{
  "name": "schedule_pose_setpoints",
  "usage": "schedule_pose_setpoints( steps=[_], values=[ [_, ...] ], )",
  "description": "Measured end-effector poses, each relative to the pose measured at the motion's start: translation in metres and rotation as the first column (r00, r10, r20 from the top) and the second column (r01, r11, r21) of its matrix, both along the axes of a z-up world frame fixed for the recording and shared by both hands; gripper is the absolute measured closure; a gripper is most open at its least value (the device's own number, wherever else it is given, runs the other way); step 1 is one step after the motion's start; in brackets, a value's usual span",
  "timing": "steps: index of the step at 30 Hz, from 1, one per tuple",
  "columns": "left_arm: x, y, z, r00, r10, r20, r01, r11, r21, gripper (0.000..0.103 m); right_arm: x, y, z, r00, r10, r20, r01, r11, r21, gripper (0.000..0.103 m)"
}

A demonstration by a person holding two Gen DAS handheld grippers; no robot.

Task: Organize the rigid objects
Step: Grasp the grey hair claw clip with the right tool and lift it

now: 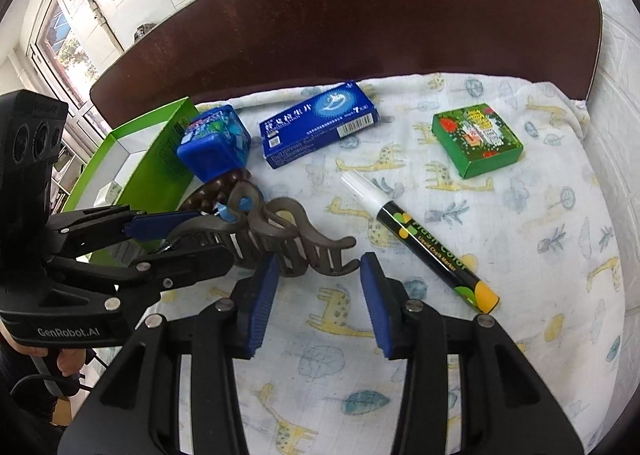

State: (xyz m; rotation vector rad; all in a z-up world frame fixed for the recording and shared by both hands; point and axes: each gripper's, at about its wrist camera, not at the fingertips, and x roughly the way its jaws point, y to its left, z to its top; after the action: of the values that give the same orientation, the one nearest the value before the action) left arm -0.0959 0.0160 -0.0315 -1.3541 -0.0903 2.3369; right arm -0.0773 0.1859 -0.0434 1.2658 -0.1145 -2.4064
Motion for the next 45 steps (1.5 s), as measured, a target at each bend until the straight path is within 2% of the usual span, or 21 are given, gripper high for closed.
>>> schedule_pose_setpoints(
  steps=[6, 11, 13, 19, 22, 27, 29, 33, 37, 40, 42, 45],
  values=[
    [0.007, -0.009, 0.008, 1.000, 0.002, -0.021, -0.002, 1.000, 0.008, 0.049, 0.007, -0.010, 0.013, 1.000, 0.020, -0.017, -0.020, 1.000, 0.005, 0.060],
    [0.015, -0.018, -0.004, 1.000, 0.015, 0.012, -0.015, 1.000, 0.001, 0.049, 0.013, -0.020, 0.000, 0.996, 0.059, 0.067, -0.060, 0.998, 0.014, 0.060],
    [0.023, -0.022, -0.005, 1.000, 0.005, 0.001, -0.005, 1.000, 0.009, 0.049, 0.019, -0.023, -0.005, 0.993, 0.080, 0.090, -0.082, 0.996, 0.019, 0.060],
    [0.044, -0.021, -0.001, 1.000, -0.014, -0.013, 0.014, 1.000, -0.011, 0.049, 0.031, -0.019, -0.011, 0.990, 0.085, 0.110, -0.089, 0.996, 0.030, 0.060],
    [0.045, -0.020, -0.001, 1.000, 0.002, -0.003, -0.002, 1.000, -0.015, 0.049, 0.027, -0.010, -0.014, 0.990, 0.053, 0.131, -0.052, 0.999, -0.014, 0.060],
    [0.036, -0.035, 0.004, 0.995, 0.077, 0.066, -0.082, 0.993, 0.084, 0.049, 0.005, 0.018, -0.017, 0.979, -0.032, 0.201, 0.069, 0.981, -0.179, 0.059],
    [0.031, -0.039, 0.005, 0.990, 0.108, 0.093, -0.117, 0.987, 0.107, 0.049, -0.006, 0.023, -0.020, 0.971, -0.026, 0.238, 0.088, 0.963, -0.253, 0.059],
    [0.017, -0.045, 0.005, 0.973, 0.191, 0.127, -0.204, 0.974, 0.099, 0.049, -0.029, 0.018, -0.033, 0.951, 0.008, 0.308, 0.100, 0.937, -0.334, 0.059],
    [0.003, -0.045, 0.004, 0.969, 0.203, 0.141, -0.217, 0.972, 0.093, 0.049, -0.036, 0.016, -0.047, 0.930, 0.039, 0.364, 0.122, 0.904, -0.411, 0.059],
    [-0.005, -0.043, 0.003, 0.970, 0.181, 0.161, -0.198, 0.975, 0.101, 0.053, -0.036, 0.014, -0.048, 0.925, 0.075, 0.372, 0.108, 0.887, -0.449, 0.062],
    [-0.007, -0.042, 0.002, 0.970, 0.183, 0.161, -0.198, 0.977, 0.083, 0.054, -0.032, 0.008, -0.045, 0.931, 0.073, 0.359, 0.095, 0.898, -0.429, 0.062],
    [-0.005, -0.042, 0.003, 0.971, 0.171, 0.164, -0.189, 0.977, 0.099, 0.054, -0.025, 0.006, -0.036, 0.944, 0.056, 0.326, 0.085, 0.911, -0.403, 0.062]
  ],
)
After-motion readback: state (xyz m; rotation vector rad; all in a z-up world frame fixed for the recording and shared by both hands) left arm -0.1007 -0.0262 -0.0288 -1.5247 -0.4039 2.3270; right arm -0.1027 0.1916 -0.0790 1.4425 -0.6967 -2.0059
